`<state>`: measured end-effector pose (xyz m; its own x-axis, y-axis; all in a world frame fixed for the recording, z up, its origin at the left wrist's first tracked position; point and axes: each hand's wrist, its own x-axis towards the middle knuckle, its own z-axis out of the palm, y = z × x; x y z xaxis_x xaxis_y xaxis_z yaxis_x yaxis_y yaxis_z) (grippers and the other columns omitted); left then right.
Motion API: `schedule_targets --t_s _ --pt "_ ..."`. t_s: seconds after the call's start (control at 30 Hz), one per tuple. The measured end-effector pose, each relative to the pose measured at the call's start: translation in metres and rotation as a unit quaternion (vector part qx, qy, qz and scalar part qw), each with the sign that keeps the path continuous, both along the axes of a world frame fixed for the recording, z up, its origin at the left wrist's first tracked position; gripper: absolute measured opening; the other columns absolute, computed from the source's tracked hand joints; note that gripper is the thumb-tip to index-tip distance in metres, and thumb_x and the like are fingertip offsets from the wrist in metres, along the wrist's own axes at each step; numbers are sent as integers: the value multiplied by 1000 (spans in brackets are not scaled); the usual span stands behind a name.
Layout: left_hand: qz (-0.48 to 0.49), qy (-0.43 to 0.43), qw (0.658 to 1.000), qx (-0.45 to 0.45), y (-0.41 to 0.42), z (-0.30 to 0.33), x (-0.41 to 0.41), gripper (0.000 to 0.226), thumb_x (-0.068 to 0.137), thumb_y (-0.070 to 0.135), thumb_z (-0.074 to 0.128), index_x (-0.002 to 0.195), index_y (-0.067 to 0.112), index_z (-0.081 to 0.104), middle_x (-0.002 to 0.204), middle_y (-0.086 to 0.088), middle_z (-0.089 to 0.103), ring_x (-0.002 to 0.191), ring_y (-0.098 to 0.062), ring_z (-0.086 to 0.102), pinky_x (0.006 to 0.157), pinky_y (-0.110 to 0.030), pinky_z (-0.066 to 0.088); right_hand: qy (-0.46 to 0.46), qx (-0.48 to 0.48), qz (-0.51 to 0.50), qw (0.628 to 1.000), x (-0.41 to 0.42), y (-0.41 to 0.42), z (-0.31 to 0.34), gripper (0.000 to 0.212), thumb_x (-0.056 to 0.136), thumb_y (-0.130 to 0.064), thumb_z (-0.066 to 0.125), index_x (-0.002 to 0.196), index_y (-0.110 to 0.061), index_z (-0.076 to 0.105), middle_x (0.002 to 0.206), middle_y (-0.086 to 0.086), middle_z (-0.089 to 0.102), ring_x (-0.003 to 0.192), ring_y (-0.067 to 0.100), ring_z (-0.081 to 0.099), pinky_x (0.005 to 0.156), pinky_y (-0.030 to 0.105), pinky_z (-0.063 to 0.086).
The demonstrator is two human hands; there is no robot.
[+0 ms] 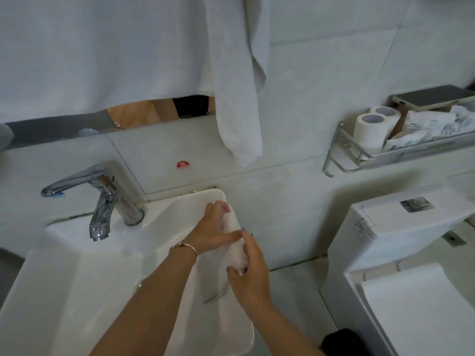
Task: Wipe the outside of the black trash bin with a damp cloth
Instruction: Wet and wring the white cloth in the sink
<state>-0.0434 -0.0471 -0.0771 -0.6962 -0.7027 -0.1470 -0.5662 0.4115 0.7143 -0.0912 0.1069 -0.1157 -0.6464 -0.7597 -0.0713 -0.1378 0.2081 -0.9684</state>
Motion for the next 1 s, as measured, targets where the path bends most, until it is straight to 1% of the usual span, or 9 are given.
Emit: schedule_targets --t_s 0.17,0.3,0.4,0.53,0.63,0.73,0.8,0.9,1.0 --pt "1 -5 1000 -24 5 14 1 37 81 38 72 110 30 50 111 0 42 96 -14 48 81 -21 36 -21 8 -9 1000 -1 6 3 90 73 -3 72 135 -55 30 136 -12 50 119 -4 48 98 25 48" --pt "-21 -21 998 -55 4 22 7 25 85 32 69 107 32 56 108 2 44 101 -16 49 89 -22 36 -52 -7 3 999 -5 16 3 93 71 -2 73 130 -61 30 134 -12 50 117 -2 52 81 14 52" --pt "-5 40 999 -36 10 35 14 31 76 19 72 99 35 60 107 0 48 101 -14 51 89 -19 41 -49 -27 35 998 -14 22 7 93 69 0 71 130 -61 37 133 -5 58 112 3 61 73 9 49" --pt "-2 124 992 -34 21 59 21 49 57 5 52 95 35 64 103 -3 51 98 -8 53 76 -5 39 -25 -52 43 997 -30 27 23 92 68 11 60 134 -51 43 131 6 60 105 -3 63 79 9 47" --pt "-25 146 984 -102 24 76 24 56 64 -4 52 101 37 62 103 3 52 98 -6 54 82 -7 39 16 -60 39 997 -45 33 48 79 72 16 56 133 -34 47 144 6 47 100 -12 61 82 9 49" --pt "-19 155 975 -158 28 95 26 56 70 -9 61 107 33 65 100 0 54 94 -5 56 87 -13 44 63 -78 38 994 -60 40 76 82 68 18 55 124 -41 49 149 -5 34 101 -9 62 83 27 56" --pt "-6 157 970 -184 37 111 26 53 72 -11 69 110 26 68 96 -2 56 90 -8 58 86 -12 45 80 -84 31 993 -70 46 92 79 66 19 55 116 -41 52 147 -6 35 94 -6 65 83 22 56" --pt "-2 164 965 -206 58 133 21 50 71 -8 76 112 19 69 93 -3 58 86 -15 59 85 -9 45 111 -47 6 993 -88 58 115 62 64 17 59 106 -28 67 125 1 61 98 8 64 78 0 42" --pt "13 151 964 -219 85 150 9 47 72 -5 77 113 17 70 91 -2 58 83 -13 56 81 -2 41 153 6 2 988 -108 76 140 43 65 0 72 102 -21 73 101 -6 64 100 13 62 74 5 37"
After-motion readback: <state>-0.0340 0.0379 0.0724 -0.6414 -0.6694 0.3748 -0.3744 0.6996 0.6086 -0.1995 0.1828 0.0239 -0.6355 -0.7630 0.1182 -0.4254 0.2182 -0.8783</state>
